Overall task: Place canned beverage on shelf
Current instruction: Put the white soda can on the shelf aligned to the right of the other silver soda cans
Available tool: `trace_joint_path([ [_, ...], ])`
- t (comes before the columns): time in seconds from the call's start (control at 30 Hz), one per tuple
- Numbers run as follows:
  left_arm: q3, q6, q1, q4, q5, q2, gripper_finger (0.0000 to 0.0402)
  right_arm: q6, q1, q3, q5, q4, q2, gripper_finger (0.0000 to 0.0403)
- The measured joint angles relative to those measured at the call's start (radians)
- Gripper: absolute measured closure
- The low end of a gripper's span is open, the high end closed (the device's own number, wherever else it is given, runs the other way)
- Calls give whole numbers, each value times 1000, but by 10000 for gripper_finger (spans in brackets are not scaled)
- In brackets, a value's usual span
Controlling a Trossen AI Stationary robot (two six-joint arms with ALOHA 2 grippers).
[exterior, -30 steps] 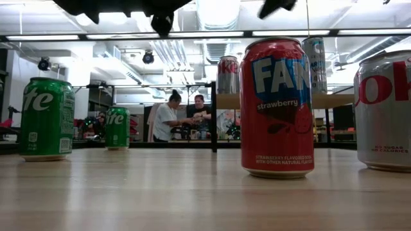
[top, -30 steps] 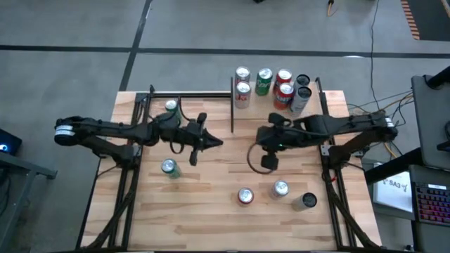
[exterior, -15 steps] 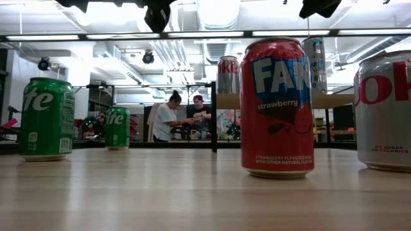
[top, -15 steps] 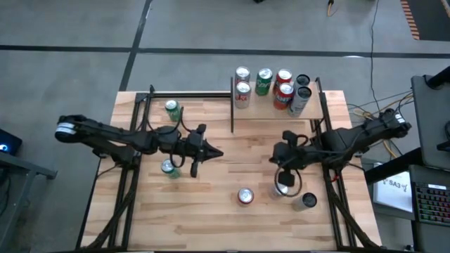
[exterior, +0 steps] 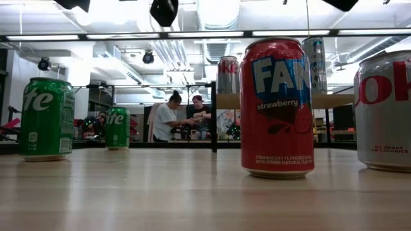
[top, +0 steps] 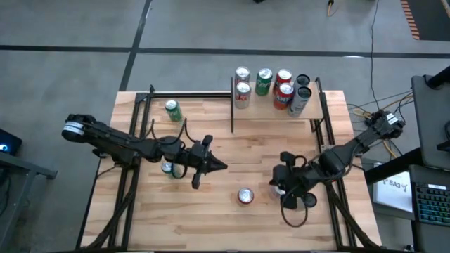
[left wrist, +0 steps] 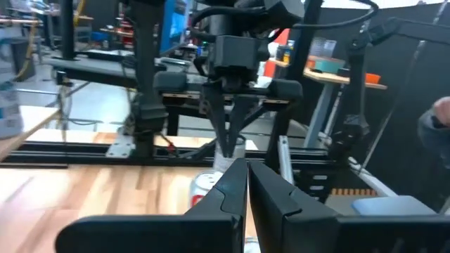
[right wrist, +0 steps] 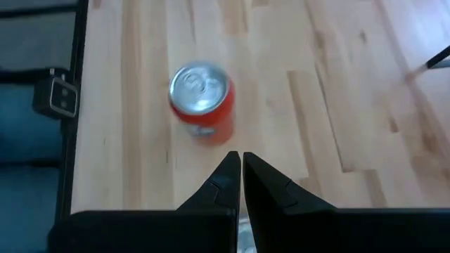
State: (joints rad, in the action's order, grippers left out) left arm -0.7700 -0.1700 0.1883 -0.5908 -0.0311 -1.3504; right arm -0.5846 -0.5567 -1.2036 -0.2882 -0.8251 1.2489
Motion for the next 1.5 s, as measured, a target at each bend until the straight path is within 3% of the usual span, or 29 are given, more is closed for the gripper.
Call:
trace_joint_path([
  [0.37,0,-16,45,-98,50,-69,402,-84,-90,-202,6,-292,177,394],
  [0.73,0,-11,45,-97,49,-68,402,-115,-115,-425,124,-561,290,394],
  [0.9,0,-5,44,-97,49,-62,402,-299,-104,-454,359,-706,273,394],
  [1.07,0,19,44,-98,49,-55,402,-661,-110,-412,497,-713,189,394],
  [1.17,0,25,44,-96,48,-54,402,-848,-127,-398,487,-713,152,394],
  [1.3,0,26,44,-100,48,-55,402,-925,-134,-398,428,-677,134,384],
  [1.5,0,9,45,-108,48,-55,402,-966,-139,-398,469,-741,153,310],
])
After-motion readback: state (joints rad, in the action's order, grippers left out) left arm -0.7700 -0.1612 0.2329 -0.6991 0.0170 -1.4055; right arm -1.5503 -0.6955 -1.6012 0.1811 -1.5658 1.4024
